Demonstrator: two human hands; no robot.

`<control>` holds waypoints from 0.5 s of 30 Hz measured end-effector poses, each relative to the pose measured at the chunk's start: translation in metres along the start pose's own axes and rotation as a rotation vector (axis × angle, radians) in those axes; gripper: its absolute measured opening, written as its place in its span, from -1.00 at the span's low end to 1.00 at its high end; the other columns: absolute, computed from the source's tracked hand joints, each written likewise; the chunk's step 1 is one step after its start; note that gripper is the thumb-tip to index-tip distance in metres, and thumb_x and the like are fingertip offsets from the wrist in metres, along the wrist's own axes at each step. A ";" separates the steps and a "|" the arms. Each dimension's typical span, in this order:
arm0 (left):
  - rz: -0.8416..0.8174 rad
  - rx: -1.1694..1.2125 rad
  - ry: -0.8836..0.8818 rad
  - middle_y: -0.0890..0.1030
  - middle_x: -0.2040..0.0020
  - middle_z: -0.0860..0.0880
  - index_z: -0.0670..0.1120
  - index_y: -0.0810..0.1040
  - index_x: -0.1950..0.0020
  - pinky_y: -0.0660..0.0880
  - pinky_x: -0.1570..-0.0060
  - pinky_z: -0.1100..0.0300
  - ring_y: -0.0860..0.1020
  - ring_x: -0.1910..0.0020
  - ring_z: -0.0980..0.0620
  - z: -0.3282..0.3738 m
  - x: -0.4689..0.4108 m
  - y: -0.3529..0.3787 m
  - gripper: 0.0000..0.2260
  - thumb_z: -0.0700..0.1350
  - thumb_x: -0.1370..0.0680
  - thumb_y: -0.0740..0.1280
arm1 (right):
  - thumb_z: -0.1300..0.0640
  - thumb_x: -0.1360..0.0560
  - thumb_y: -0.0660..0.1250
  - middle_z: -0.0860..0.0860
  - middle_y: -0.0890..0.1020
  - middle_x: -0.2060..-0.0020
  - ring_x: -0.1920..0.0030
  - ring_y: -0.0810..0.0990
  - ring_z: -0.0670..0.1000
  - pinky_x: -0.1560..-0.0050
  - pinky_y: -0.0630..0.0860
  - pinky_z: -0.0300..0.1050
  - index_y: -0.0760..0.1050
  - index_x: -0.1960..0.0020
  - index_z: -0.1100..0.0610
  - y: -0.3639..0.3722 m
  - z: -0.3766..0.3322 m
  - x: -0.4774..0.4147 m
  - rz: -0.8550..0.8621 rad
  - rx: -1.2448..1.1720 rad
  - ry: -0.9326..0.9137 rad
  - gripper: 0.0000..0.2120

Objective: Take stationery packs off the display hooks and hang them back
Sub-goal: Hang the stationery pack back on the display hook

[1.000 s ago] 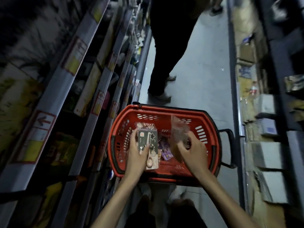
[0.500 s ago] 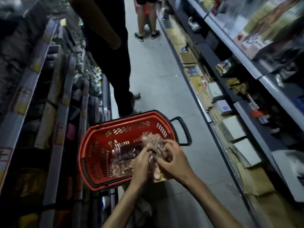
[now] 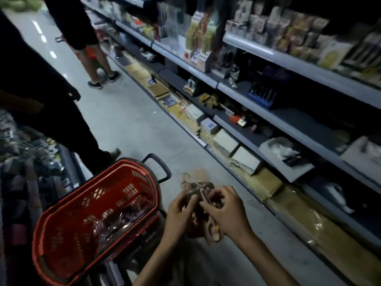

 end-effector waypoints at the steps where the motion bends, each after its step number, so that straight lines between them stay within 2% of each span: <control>1: -0.032 0.000 0.004 0.73 0.01 0.11 -0.10 0.68 -0.10 0.51 0.02 0.37 0.66 0.03 0.26 0.003 -0.002 0.013 -0.88 -0.24 -0.65 0.35 | -0.06 -0.38 0.59 -0.13 0.55 0.03 0.03 0.56 -0.27 0.11 0.51 -0.39 0.52 0.11 -0.08 -0.014 0.008 0.004 0.040 -0.025 0.044 -0.74; 3: -0.114 0.017 -0.006 0.74 0.02 0.06 -0.09 0.68 -0.09 0.54 0.04 0.33 0.68 0.03 0.17 0.010 -0.005 0.041 -0.89 -0.22 -0.65 0.36 | -0.05 -0.34 0.61 -0.12 0.61 0.05 0.04 0.59 -0.20 0.11 0.54 -0.30 0.49 0.06 -0.08 -0.039 0.027 0.011 0.121 -0.104 0.154 -0.67; 7: -0.302 -0.007 0.049 0.71 0.05 -0.02 -0.08 0.67 -0.02 0.62 -0.02 0.09 0.67 0.03 0.01 0.030 -0.013 0.093 -0.96 -0.17 -0.61 0.42 | -0.02 -0.33 0.64 -0.15 0.60 -0.06 -0.05 0.64 -0.13 -0.01 0.63 -0.09 0.40 -0.12 -0.17 -0.087 0.064 0.029 0.297 -0.314 0.377 -0.48; 9: -0.396 -0.024 0.091 0.70 0.04 0.02 -0.08 0.66 -0.03 0.62 -0.02 0.12 0.66 0.02 0.05 0.042 -0.016 0.119 -0.94 -0.21 -0.58 0.45 | 0.01 -0.37 0.63 -0.17 0.59 -0.10 -0.09 0.62 -0.12 0.00 0.59 -0.13 0.39 -0.23 -0.17 -0.113 0.075 0.042 0.382 -0.387 0.438 -0.44; 11: -0.479 -0.017 0.116 0.70 0.01 0.04 -0.11 0.65 -0.05 0.62 -0.03 0.17 0.66 -0.01 0.08 0.051 -0.015 0.142 -0.88 -0.30 -0.58 0.42 | 0.06 -0.44 0.58 -0.15 0.63 -0.09 -0.06 0.63 -0.13 0.06 0.55 -0.20 0.46 -0.25 -0.11 -0.137 0.083 0.056 0.440 -0.446 0.467 -0.53; 15: -0.647 -0.012 0.176 0.70 -0.01 0.05 -0.14 0.61 -0.08 0.60 0.01 0.26 0.67 -0.02 0.05 0.067 -0.007 0.189 -0.82 -0.39 -0.59 0.36 | 0.16 -0.51 0.51 0.01 0.74 -0.01 0.08 0.72 -0.10 0.06 0.58 -0.13 0.59 -0.13 0.03 -0.183 0.093 0.099 0.635 -0.607 0.453 -0.78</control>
Point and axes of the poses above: each hand's wrist, its own x-axis away from the middle knuckle, its own y-axis out of the palm, z = x × y, the point moved 9 cm from there along -x, towards the middle knuckle
